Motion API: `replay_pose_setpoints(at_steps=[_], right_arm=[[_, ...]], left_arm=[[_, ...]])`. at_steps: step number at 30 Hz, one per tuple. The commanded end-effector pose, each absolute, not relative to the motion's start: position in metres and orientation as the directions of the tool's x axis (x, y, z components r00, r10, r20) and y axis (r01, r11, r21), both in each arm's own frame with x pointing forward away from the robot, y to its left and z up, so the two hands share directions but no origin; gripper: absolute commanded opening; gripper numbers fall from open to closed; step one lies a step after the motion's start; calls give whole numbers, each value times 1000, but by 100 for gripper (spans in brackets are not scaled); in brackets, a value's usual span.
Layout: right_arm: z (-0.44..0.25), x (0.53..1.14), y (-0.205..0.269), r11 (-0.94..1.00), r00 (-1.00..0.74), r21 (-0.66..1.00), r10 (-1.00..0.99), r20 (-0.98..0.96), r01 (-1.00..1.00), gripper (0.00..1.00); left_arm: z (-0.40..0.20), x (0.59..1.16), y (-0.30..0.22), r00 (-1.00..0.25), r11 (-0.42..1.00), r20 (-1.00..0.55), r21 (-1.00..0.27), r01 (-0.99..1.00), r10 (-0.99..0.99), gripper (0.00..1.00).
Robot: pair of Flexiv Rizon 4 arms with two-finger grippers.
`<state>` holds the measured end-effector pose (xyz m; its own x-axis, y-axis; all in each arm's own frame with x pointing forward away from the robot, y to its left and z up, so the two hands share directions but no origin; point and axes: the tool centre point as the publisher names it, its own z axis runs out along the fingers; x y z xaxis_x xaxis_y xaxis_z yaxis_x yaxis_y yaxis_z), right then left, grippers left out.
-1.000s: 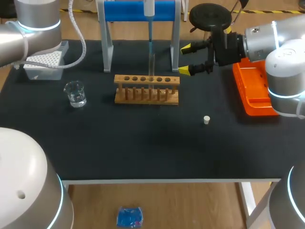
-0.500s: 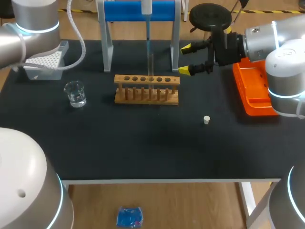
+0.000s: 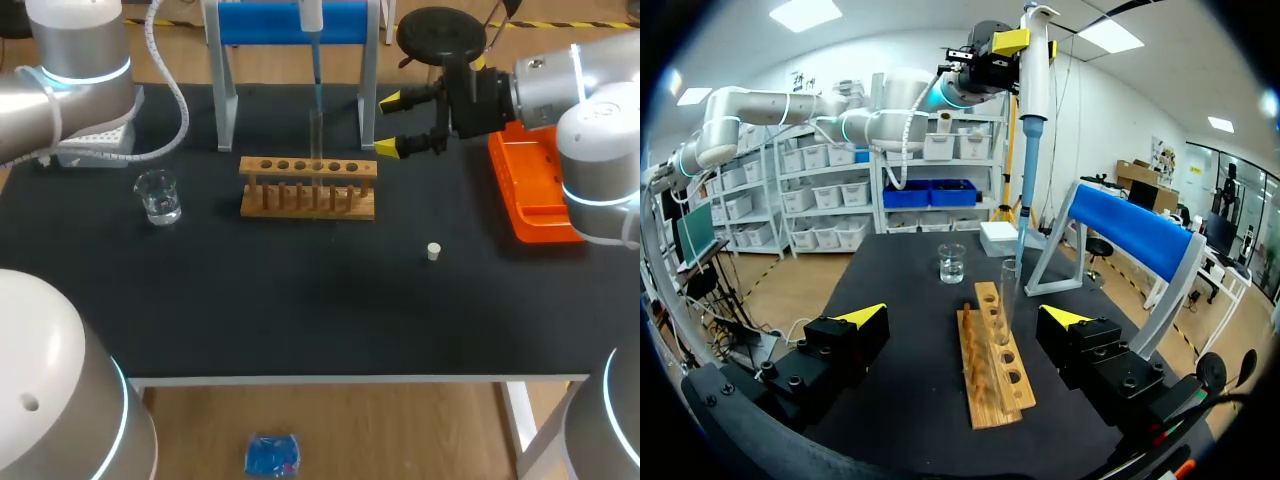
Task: Invert the test tube, pick up the pipette, mount the tip to pipette, aspirate from beaker and dispense into the tube, eject the tip, return the pipette, and cap with the stopper.
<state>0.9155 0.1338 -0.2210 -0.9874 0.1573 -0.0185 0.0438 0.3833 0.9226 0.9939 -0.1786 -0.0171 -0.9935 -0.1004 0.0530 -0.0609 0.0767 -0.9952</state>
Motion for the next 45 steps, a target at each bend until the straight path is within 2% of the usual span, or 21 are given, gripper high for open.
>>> replay_pose_setpoints(at_steps=[1,45], right_arm=[[-221,915,134,383,-987,923,159,-19,43,100],[-221,915,134,383,-987,923,159,-19,43,100]], left_arm=[[-18,997,-181,-994,85,60,-994,-68,-89,0],[-27,996,-184,-992,112,81,-989,-92,-93,0]])
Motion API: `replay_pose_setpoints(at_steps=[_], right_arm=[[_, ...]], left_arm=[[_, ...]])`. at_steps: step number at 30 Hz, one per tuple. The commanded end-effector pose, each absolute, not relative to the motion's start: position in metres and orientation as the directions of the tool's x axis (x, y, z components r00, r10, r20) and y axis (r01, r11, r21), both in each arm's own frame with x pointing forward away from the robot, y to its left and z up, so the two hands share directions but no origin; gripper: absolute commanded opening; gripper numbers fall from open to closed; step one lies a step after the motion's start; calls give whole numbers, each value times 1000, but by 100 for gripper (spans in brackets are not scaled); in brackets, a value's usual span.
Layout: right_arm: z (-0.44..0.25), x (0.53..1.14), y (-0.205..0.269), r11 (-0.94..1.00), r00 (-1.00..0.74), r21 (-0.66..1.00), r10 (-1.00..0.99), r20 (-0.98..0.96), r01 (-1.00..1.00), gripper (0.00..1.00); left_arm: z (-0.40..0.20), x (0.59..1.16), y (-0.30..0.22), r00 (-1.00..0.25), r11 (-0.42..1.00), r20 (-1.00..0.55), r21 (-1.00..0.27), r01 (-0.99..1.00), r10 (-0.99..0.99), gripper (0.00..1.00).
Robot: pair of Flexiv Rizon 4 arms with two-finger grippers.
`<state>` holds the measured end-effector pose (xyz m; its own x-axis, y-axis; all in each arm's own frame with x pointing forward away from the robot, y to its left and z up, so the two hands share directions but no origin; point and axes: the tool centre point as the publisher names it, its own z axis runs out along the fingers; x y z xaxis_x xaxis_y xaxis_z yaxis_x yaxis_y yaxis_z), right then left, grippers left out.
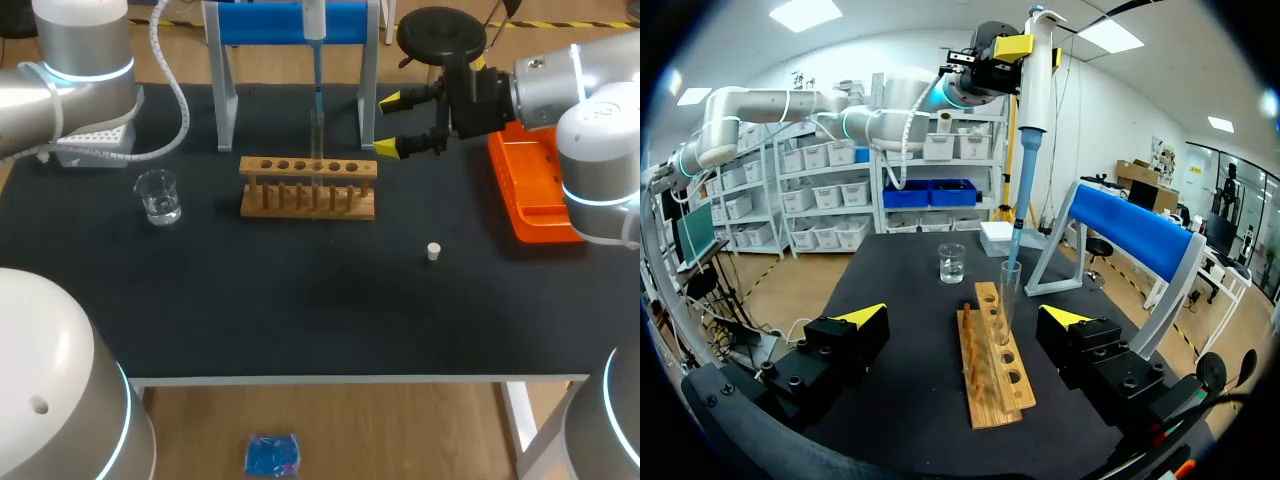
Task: Invert the test tube, pick up the pipette, mount the tip to pipette, aspirate from beaker and dispense into the tube, eject the tip, return the pipette, and cap with the stopper.
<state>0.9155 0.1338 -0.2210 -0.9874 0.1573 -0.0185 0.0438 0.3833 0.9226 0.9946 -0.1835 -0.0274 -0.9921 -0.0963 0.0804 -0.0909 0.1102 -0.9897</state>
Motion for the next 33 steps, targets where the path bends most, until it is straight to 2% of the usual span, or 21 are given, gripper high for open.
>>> replay_pose_setpoints(at_steps=[1,33], right_arm=[[-221,915,134,383,-987,923,159,-19,43,100],[-221,915,134,383,-987,923,159,-19,43,100]], left_arm=[[-27,996,-184,-992,112,81,-989,-92,-93,0],[-44,996,-184,-989,94,97,-990,-108,-107,0]])
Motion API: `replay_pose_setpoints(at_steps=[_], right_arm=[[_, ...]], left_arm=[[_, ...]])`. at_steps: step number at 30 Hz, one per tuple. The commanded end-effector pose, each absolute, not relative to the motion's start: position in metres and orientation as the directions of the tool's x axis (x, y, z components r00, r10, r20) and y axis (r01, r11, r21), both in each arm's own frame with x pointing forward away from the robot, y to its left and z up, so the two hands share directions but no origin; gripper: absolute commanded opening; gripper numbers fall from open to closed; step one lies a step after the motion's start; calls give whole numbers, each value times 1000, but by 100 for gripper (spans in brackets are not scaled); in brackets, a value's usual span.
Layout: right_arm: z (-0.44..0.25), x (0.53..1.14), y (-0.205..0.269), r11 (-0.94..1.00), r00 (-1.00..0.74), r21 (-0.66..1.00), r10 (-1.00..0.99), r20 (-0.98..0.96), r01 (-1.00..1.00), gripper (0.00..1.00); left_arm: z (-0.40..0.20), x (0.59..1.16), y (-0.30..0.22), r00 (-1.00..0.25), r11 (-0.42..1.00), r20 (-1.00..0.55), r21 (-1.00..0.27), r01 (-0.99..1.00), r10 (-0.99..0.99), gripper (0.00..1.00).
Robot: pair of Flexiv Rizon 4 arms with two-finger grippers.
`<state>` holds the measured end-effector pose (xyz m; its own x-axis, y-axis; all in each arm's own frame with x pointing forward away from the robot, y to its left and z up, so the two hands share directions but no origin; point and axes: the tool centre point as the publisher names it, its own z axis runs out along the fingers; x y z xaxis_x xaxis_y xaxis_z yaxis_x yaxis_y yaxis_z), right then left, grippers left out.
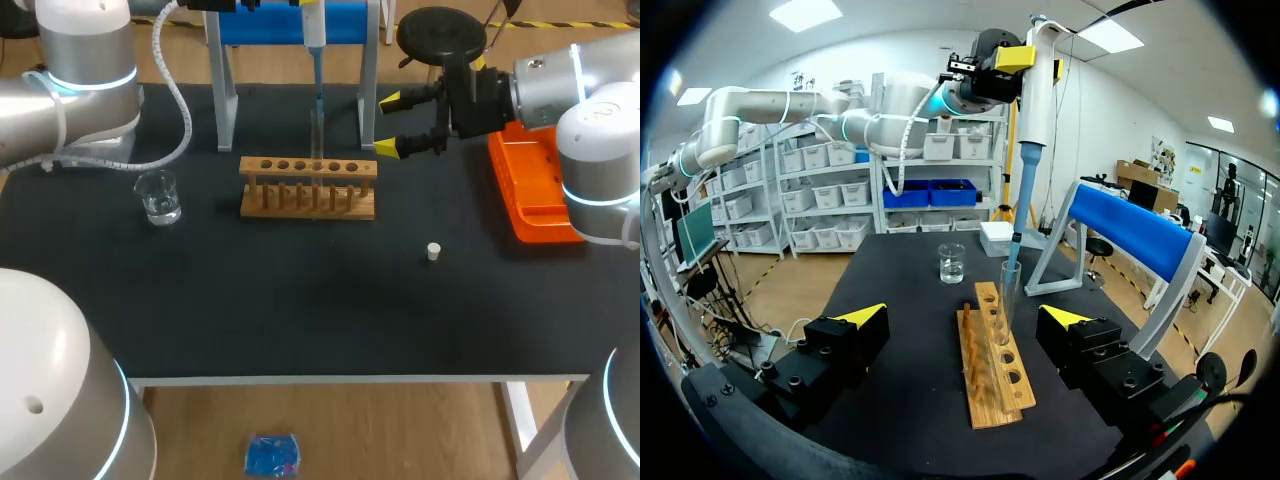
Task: Invert the test tube, pick up the pipette, mount the tip to pipette, aspirate from beaker and dispense into the tube, eject the tip, return the pipette, and cap with the stopper.
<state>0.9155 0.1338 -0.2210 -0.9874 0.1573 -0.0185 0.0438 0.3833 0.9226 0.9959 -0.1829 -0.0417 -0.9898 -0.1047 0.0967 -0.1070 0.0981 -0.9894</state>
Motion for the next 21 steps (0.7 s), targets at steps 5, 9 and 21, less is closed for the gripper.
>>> replay_pose_setpoints(at_steps=[5,9,21], right_arm=[[-221,915,134,383,-987,923,159,-19,43,100],[-221,915,134,383,-987,923,159,-19,43,100],[-221,915,134,383,-987,923,159,-19,43,100]], left_arm=[[-47,997,-184,-988,96,101,-989,-112,-114,0],[-49,997,-183,-988,93,102,-989,-114,-119,0],[-54,996,-185,-986,89,105,-989,-117,-130,0]])
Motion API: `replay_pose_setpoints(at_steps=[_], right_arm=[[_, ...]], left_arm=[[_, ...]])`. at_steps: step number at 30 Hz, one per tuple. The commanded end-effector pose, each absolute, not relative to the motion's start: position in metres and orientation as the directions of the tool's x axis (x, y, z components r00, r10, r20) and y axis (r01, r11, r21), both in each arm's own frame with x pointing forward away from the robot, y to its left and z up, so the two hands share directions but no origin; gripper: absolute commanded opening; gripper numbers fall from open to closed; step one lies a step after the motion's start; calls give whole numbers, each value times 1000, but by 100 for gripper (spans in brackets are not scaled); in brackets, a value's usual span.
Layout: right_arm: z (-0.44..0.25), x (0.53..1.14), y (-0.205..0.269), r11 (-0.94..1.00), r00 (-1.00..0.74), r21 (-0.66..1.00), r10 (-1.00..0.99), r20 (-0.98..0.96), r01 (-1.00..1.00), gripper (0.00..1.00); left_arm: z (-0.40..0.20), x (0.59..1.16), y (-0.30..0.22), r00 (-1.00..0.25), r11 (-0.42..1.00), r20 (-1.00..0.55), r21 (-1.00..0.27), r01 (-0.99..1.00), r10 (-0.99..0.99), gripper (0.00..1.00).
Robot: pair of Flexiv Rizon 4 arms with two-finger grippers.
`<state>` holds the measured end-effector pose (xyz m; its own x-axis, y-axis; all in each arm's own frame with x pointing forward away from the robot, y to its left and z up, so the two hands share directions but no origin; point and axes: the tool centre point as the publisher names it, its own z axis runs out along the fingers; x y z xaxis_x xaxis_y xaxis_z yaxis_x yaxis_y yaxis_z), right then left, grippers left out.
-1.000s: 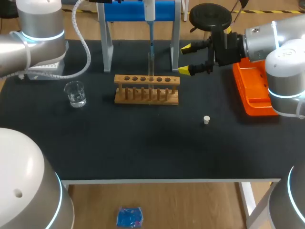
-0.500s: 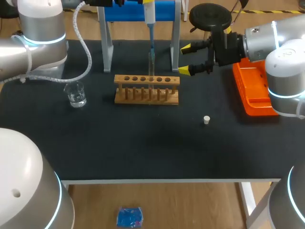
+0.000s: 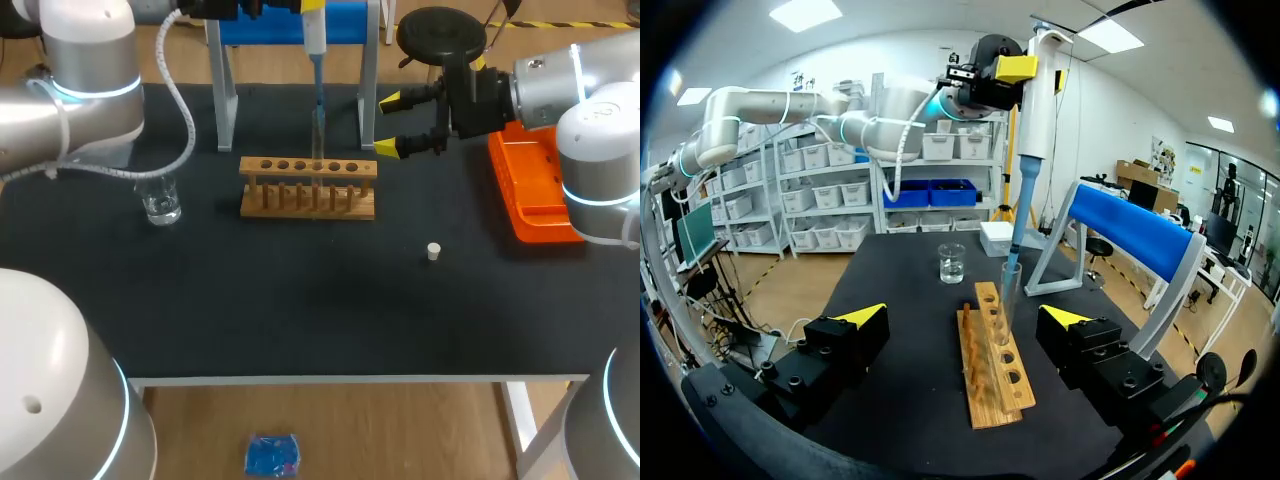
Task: Invert the test tube, pick up the pipette, mount the tip to pipette, aspirate from beaker and dispense into the tube, eject the tip, return the pipette, and cap with the stopper.
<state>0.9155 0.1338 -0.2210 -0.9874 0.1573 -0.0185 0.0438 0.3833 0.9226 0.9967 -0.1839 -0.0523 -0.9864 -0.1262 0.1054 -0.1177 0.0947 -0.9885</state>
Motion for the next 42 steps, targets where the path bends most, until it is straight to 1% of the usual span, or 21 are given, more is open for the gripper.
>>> replay_pose_setpoints(at_steps=[1,42], right_arm=[[-221,915,134,383,-987,923,159,-19,43,100],[-221,915,134,383,-987,923,159,-19,43,100]], left_arm=[[-54,995,-185,-986,89,105,-989,-117,-130,0],[-70,990,-186,-977,67,112,-990,-125,-181,0]])
